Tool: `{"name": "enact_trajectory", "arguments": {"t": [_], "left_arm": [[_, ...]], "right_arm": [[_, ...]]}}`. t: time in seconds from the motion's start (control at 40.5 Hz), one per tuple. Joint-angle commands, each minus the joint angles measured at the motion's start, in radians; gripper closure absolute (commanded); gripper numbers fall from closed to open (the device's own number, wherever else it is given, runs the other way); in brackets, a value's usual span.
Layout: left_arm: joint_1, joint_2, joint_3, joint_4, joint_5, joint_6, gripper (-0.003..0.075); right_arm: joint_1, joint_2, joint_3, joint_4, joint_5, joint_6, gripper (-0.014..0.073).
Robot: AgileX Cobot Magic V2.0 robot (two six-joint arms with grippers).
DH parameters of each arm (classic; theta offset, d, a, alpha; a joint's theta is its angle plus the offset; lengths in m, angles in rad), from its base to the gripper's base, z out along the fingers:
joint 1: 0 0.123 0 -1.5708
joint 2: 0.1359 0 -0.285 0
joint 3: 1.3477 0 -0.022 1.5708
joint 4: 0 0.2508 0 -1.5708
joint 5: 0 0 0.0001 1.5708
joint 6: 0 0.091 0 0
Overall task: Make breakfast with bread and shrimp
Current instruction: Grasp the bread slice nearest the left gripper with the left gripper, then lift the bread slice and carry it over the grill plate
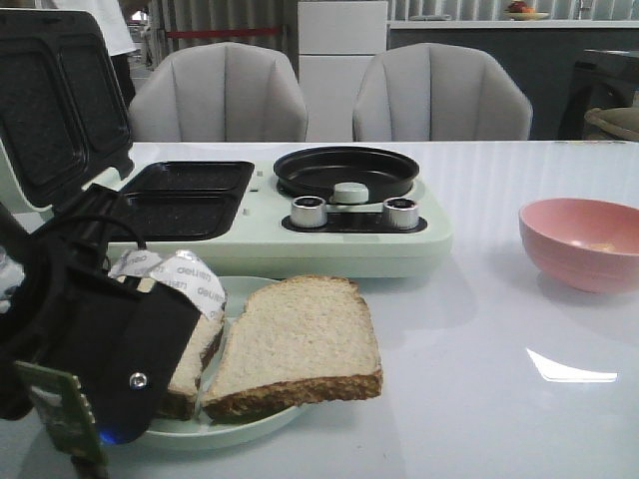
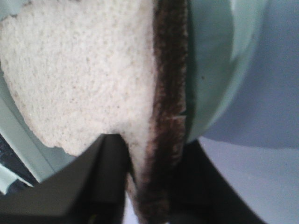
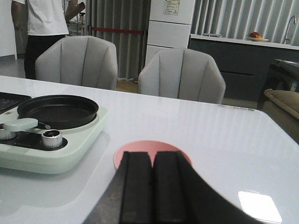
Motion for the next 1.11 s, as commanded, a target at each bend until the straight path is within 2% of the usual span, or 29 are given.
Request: {"name": "enact_trajectory", "arguments": {"t": [0.0,0.025,0.371,0.445,0.791,1.087], "left_arm": [[-0.001,-0.038,-0.029,0.029,0.036,-0.011,0.0672],[-0.003,-0.045,-0.029,0.025,0.036,-0.011,0.0694],[-0.037,-0.184,-0.029,0.002,0.069,-0.011,0.0680],[-0.037,-0.221,-0.029,0.034,0.084,-0.011,0.0680],[0.111,-0.315,-0.116,0.197,0.036,-0.011,0.0680],[0.268,-0.274,-0.237,0.261,-0.191,-0.011,0.0680]], "right_arm": [[-0.004,-0.020,-0.004,-0.012,-0.092,-0.001,0.0627],[-0.004,-0.020,-0.004,-0.012,-0.092,-0.001,0.0627],[-0.004,-0.020,-0.004,-0.012,-0.092,-0.001,0.0627],[-0.004,-0.020,-0.004,-0.012,-0.092,-0.001,0.0627],[-0.004,-0.020,-0.004,-0.012,-0.092,-0.001,0.0627],[-0.004,-0.020,-0.004,-0.012,-0.092,-0.001,0.0627]]}}
